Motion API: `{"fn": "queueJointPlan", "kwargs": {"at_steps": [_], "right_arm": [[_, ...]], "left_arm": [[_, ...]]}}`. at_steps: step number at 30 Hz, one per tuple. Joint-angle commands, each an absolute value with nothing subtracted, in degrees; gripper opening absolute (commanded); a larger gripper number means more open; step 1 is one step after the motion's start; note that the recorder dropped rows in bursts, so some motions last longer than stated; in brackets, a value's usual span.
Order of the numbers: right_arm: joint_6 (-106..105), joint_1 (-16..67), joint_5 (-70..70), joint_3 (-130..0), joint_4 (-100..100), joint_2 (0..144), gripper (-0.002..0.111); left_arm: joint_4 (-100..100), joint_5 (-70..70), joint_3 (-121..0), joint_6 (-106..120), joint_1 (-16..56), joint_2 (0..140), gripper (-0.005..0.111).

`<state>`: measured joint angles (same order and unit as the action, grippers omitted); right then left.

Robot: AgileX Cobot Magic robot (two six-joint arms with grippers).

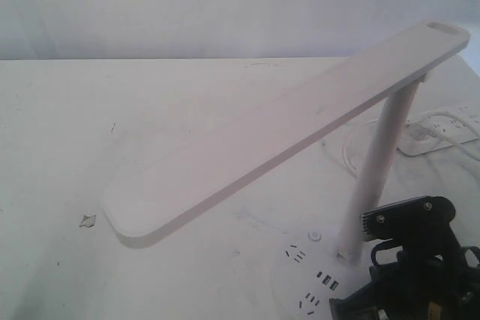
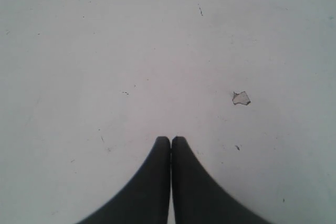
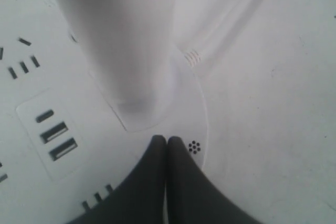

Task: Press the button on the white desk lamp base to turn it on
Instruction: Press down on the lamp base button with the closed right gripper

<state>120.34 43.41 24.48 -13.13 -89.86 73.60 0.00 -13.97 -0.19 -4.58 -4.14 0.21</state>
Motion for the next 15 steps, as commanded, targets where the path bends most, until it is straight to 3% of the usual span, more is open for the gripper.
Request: {"fn": "queueJointPlan", "kwargs": {"at_steps": [1,15], "right_arm": [[120.58,43.4,24.31,-13.36,-90.01,75.53,0.0],[120.58,43.4,19.88,-13.36,-89.41,79.23,0.0]], "left_arm": [[0.0,-14.14,0.0,-4.75,-3.82,0.0,0.0],[0.0,-14.14,0.0,-4.75,-3.82,0.0,0.0]]}}
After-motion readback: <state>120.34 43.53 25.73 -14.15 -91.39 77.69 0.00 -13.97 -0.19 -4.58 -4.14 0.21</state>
